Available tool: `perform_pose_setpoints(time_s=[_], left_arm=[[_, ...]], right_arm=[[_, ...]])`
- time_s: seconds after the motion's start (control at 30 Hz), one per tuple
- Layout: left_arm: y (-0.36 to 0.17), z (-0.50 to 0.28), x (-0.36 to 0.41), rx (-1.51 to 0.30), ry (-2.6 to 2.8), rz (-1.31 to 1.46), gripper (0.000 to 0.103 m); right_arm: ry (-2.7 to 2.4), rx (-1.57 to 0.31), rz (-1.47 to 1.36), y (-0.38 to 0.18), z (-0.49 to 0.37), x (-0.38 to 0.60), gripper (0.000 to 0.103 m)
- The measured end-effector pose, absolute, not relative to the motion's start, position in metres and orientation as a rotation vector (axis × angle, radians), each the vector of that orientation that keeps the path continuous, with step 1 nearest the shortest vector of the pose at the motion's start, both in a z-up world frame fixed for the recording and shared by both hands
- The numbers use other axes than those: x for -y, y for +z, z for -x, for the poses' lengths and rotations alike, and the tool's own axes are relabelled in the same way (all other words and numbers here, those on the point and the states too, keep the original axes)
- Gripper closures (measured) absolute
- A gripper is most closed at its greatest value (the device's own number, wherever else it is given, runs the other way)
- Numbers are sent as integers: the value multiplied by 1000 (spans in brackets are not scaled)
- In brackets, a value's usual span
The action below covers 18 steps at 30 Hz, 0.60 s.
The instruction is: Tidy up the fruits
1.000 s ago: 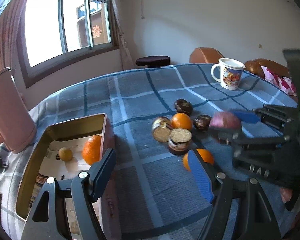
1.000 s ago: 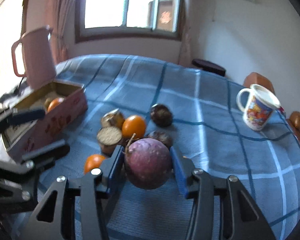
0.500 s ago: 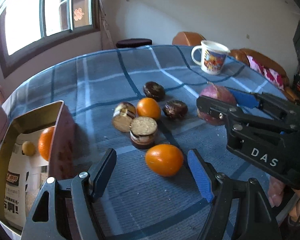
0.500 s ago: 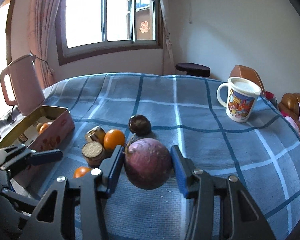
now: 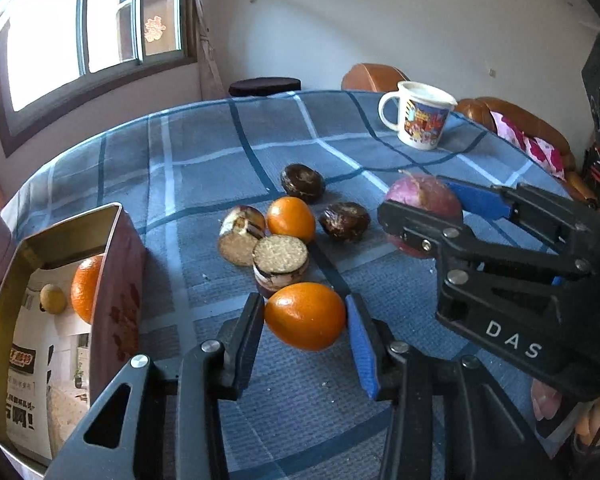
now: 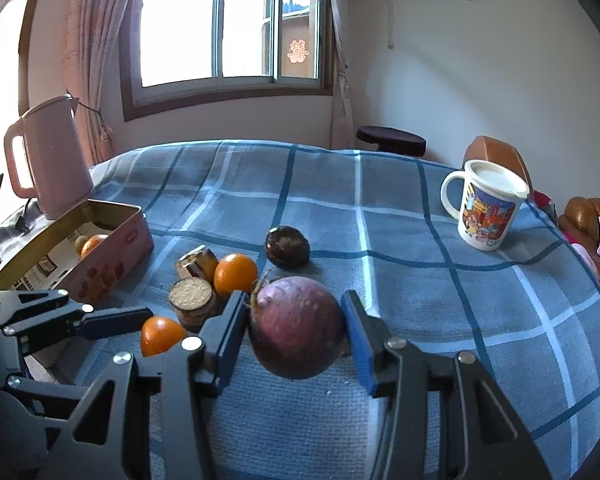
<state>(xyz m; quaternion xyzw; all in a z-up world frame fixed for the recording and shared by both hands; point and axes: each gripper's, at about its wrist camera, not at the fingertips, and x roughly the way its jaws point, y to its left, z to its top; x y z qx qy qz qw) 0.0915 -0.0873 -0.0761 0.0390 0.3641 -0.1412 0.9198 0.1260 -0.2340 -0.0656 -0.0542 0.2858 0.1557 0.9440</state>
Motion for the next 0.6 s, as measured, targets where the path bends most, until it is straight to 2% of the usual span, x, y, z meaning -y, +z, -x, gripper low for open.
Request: perform_pose_setpoints(time_s=[0.6], left_arm=[[-60, -75, 67, -612, -230, -7, 59]], right_arm=[[372, -526, 116, -60, -116, 231, 52]])
